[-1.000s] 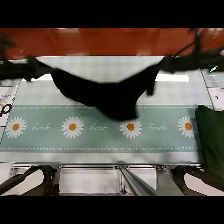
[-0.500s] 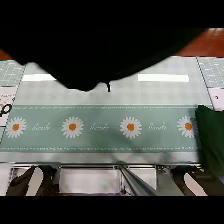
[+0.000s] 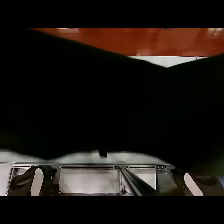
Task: Fold the shirts.
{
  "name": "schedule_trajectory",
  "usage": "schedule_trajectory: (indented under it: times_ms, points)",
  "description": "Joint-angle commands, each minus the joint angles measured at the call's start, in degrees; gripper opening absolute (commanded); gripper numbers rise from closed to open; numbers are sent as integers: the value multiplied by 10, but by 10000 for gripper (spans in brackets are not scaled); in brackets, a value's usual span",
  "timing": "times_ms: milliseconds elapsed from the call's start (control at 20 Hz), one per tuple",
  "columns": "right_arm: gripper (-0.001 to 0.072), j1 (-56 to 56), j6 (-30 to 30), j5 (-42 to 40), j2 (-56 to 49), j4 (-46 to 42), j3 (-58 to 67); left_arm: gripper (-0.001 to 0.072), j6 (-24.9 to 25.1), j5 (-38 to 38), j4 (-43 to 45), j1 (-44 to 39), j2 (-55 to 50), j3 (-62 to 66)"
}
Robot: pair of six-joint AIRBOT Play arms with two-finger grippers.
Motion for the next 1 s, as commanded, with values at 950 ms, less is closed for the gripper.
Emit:
schedule_trajectory:
  times_ms: [950]
  points:
    - [59, 1, -151, -359, -666, 439, -118, 66, 32, 84, -19, -138, -715, 1]
